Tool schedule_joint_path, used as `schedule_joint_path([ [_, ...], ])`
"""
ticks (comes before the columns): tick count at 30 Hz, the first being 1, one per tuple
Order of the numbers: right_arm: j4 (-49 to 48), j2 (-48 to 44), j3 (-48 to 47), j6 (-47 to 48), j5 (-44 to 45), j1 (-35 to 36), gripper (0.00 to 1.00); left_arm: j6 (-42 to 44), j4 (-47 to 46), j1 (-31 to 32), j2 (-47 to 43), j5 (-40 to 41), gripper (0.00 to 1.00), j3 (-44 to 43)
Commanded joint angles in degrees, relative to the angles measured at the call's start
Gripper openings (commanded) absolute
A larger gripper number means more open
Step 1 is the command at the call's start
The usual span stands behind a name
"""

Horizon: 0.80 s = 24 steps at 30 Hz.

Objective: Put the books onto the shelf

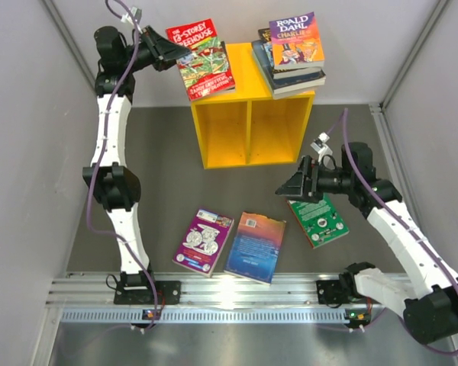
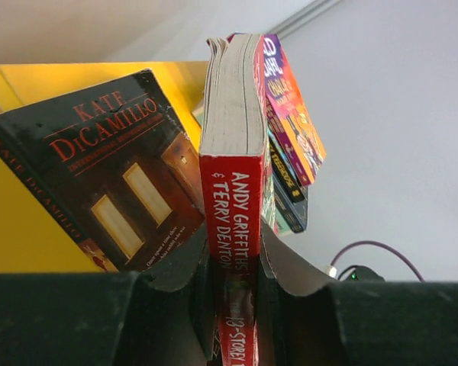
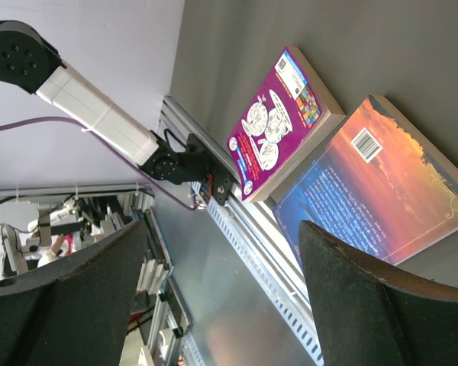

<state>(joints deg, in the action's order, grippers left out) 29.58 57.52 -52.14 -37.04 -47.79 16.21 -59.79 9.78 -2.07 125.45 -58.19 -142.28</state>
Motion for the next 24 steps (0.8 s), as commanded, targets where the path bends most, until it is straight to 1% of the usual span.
schedule_joint_path([
  [1, -2.95, 0.31, -3.67, 1.35, 0.33, -0.56, 0.8, 4.85, -1.07, 0.92, 1.46, 6.59, 0.05, -0.72],
  [6, -2.86, 1.63, -4.37, 1.88, 0.33, -0.65, 0.79, 6.61, -1.25, 1.89, 3.75, 9.59, 0.1, -2.47],
  [7, -2.86, 1.72, -4.37, 1.97, 0.24, -0.74, 0.79, 7.05, -1.26, 3.89, 4.71, 9.76, 0.12, -2.91],
  [9, -2.87, 2.25, -4.55, 2.14, 0.24, -1.0, 0.79, 7.49, -1.52, 5.05, 5.59, 10.03, 0.17, -4.14],
  [10, -2.95, 2.25, -4.72, 2.23, 0.24, -1.09, 0.79, 8.28, -1.52, 5.23, 5.95, 10.29, 0.26, -4.24],
  [12, -2.78, 2.77, -4.9, 2.49, 0.15, -1.09, 0.79, 9.33, -0.91, 5.75, 6.12, 10.99, 0.36, -4.24],
  [13, -2.86, 2.78, -5.08, 2.67, 0.15, -1.09, 0.79, 10.56, -0.56, 5.84, 6.12, 11.43, 0.55, -4.15],
  [15, -2.78, 3.39, -5.34, 2.93, 0.15, -1.09, 0.79, 11.53, 0.67, 5.85, 5.95, 13.01, 0.66, -4.15],
  [16, -2.78, 3.57, -5.69, 3.2, 0.15, -1.18, 0.79, 12.84, 1.29, 5.84, 5.77, 13.89, 0.76, -4.15],
  [18, -2.6, 4.09, -6.04, 3.37, 0.07, -1.18, 0.79, 14.69, 2.52, 5.84, 4.99, 16.25, 0.83, -4.15],
  [20, -2.69, 4.62, -6.39, 3.55, -0.02, -1.18, 0.79, 16.1, 3.66, 5.76, 4.28, 18.28, 0.93, -4.15],
  [21, -2.69, 4.71, -6.48, 3.64, -0.02, -1.18, 0.79, 17.07, 5.15, 5.58, 3.41, 19.51, 0.94, -4.06],
  [22, -2.51, 4.8, -6.74, 3.73, 0.06, -1.18, 0.79, 18.9, 6.03, 5.58, 2.79, 22.48, 0.97, -4.06],
  [24, -2.34, 5.06, -6.92, 3.99, 0.15, -1.18, 0.79, 20.93, 8.05, 5.23, 0.52, 27.06, 0.98, -3.45],
])
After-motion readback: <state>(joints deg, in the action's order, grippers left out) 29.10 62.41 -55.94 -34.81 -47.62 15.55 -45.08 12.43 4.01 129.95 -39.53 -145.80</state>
